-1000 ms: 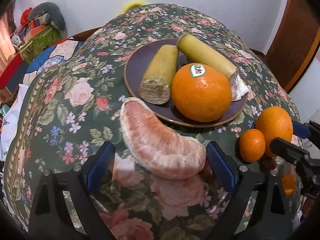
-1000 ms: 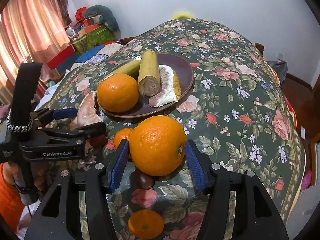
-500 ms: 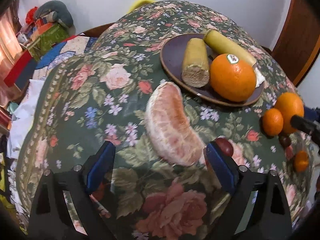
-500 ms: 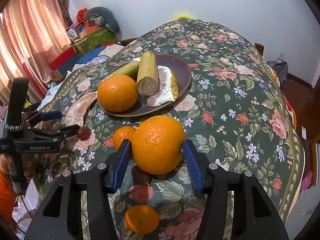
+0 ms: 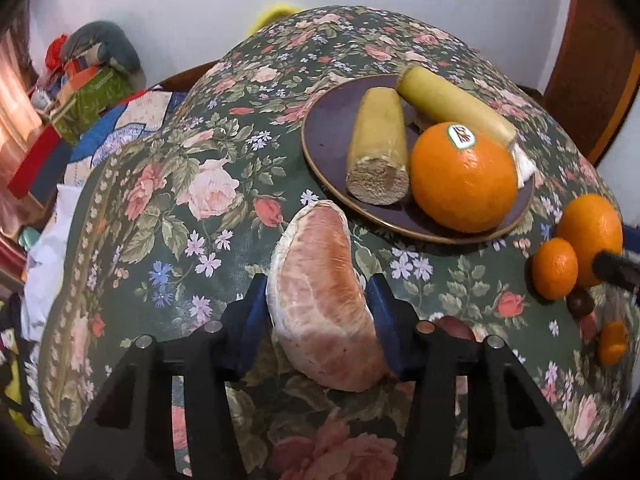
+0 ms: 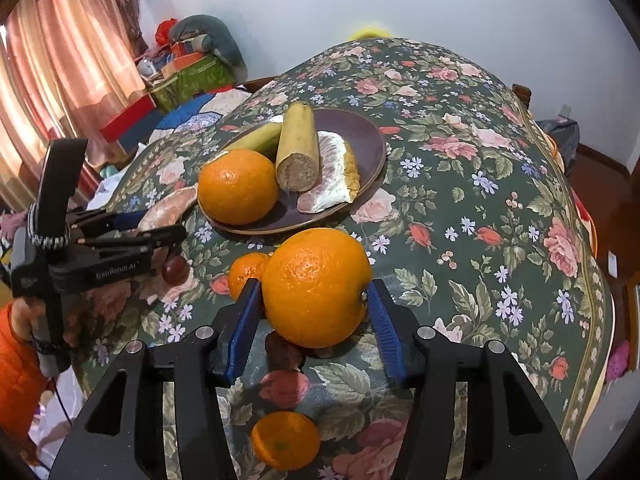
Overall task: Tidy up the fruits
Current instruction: 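Grasp the pink pomelo segment with the left tool while the right tool grasps a large orange, then carry the pomelo segment onto the plate with the left tool while the right tool sets the orange there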
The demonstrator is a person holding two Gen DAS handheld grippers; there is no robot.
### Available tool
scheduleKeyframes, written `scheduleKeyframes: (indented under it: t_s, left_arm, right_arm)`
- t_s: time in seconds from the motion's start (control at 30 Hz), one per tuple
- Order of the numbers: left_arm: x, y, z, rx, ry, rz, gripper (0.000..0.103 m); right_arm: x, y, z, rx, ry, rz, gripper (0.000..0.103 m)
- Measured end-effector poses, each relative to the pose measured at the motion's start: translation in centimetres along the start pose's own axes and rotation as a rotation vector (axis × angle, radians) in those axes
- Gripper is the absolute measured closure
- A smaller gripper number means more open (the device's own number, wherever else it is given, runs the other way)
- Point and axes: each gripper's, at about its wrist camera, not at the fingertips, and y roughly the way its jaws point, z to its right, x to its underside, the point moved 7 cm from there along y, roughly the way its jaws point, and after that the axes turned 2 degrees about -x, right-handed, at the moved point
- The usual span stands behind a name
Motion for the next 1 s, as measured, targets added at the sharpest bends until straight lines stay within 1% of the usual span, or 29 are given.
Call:
scheduleKeyframes:
  t_s: [0.13, 0.23, 0.3, 0.4, 0.53, 0.7, 0.83, 1.0]
  left_arm:
    - [0.2, -1.0, -0.1, 0.019, -0.006, 0.012, 0.059]
    - [0.1, -1.9, -0.2, 0.030, -0.010, 0.030, 0.059]
    - [0.1, -2.5, -0.2, 0.019, -0.006, 0.048, 0.059]
    - [-0.2, -3.5, -0.3, 0.037, -0.022, 0.070, 0.059]
    - [-1.3, -4.7, -0.2, 0.057, -0.028, 0.113, 0.060]
    - [-3.2, -5.9, 0.9, 0.077, -0.008, 0.165, 0.060]
    - [-4.6, -6.1, 1.8, 0.105, -0.008, 0.188, 0.060]
    - [-6.6, -5.9, 3.1, 0.122, 0.013, 0.212, 0.060]
  right_arm:
    - [-0.4, -0.5, 0.1, 0.013, 0.001, 0.019, 0.054]
    - [-0.9, -1.2, 0.2, 0.013, 0.006, 0.042, 0.054]
    - [-1.3, -1.5, 0.2, 0.018, 0.006, 0.056, 0.054]
    - [-1.9, -2.2, 0.2, 0.021, 0.005, 0.079, 0.054]
    - [-3.1, -2.9, 0.1, 0.030, -0.008, 0.110, 0.054]
    - [-4.5, -3.0, 0.2, 0.035, -0.013, 0.141, 0.054]
    - [-5.6, -2.5, 0.2, 0.036, -0.022, 0.152, 0.054]
    - [-6.8, -1.9, 0.3, 0.032, -0.027, 0.167, 0.054]
